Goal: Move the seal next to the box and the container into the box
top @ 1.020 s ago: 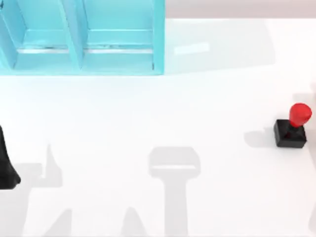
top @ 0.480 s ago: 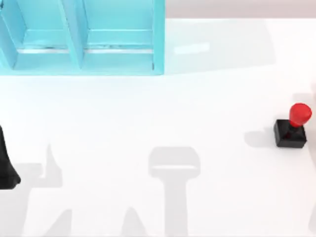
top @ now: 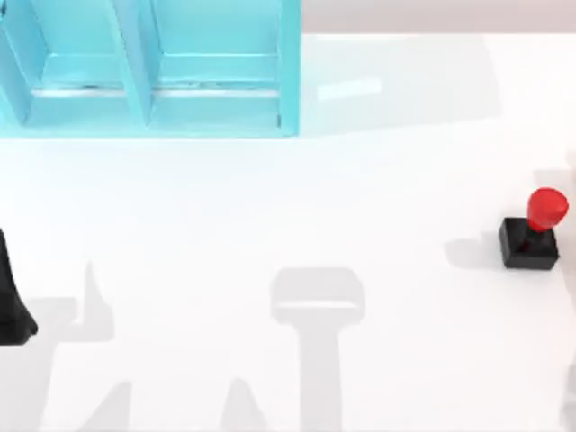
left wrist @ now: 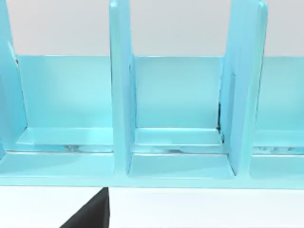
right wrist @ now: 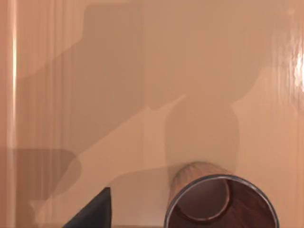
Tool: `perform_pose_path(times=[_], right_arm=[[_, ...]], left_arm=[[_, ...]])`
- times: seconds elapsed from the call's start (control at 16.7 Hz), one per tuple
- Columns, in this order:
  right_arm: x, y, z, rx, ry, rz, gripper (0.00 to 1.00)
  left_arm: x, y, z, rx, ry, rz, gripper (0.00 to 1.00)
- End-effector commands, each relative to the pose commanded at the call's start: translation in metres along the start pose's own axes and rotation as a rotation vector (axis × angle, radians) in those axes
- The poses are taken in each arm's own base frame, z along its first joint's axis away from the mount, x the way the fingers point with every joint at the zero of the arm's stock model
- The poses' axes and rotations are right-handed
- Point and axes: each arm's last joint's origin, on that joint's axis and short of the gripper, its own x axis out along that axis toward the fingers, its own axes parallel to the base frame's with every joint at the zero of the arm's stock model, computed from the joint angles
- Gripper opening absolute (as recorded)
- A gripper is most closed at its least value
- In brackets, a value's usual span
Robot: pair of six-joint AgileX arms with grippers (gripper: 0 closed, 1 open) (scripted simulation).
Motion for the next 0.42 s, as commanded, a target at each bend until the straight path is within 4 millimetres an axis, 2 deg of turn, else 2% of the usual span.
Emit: perform_pose_path(times=[0.3,0.42], right_arm=[[-0.038,0.006,0.013,0.000,-0.003,-0.003,1.00],[-0.043,0.006,0.013,0.004,-0.007,-0.015,1.00]], left_arm=[[0.000,0.000,0.000,0.000,0.000,0.000,1.00],[0.000,0.000,0.000,0.000,0.000,0.000,1.00]])
